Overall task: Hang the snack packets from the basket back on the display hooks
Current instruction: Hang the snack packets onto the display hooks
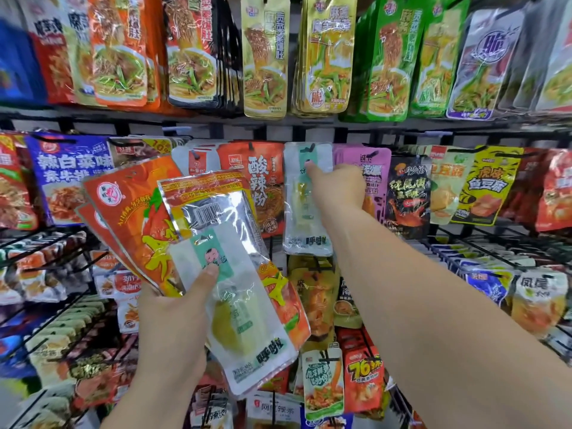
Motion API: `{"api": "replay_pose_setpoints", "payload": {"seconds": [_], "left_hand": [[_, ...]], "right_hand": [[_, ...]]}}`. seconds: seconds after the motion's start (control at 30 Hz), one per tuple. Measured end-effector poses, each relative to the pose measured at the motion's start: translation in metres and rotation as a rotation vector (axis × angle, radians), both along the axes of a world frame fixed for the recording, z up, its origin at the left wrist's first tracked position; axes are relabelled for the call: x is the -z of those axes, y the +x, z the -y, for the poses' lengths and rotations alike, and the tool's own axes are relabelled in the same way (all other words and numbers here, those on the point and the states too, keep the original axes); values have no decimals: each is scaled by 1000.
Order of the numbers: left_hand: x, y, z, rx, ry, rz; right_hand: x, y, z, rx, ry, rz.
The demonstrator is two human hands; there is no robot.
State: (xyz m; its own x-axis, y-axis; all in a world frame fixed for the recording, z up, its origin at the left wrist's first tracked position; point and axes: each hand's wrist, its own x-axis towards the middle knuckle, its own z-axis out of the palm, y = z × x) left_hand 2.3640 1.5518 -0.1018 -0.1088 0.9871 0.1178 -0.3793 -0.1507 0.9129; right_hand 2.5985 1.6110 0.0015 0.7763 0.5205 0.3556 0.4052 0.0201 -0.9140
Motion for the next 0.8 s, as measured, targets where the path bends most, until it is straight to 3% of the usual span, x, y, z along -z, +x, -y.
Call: {"api": "replay_pose_setpoints", "payload": {"seconds": [0.43, 0.67, 0.8], "left_hand": [[-5, 4, 4, -17, -16, -28], [-16, 8, 19, -11, -19, 11], [-18, 12, 30, 15, 9, 63]], "right_hand": [[8, -8, -2, 77, -39, 78], [51, -24, 34, -12, 40, 130], [71, -46, 76, -131, 159, 52]]}}
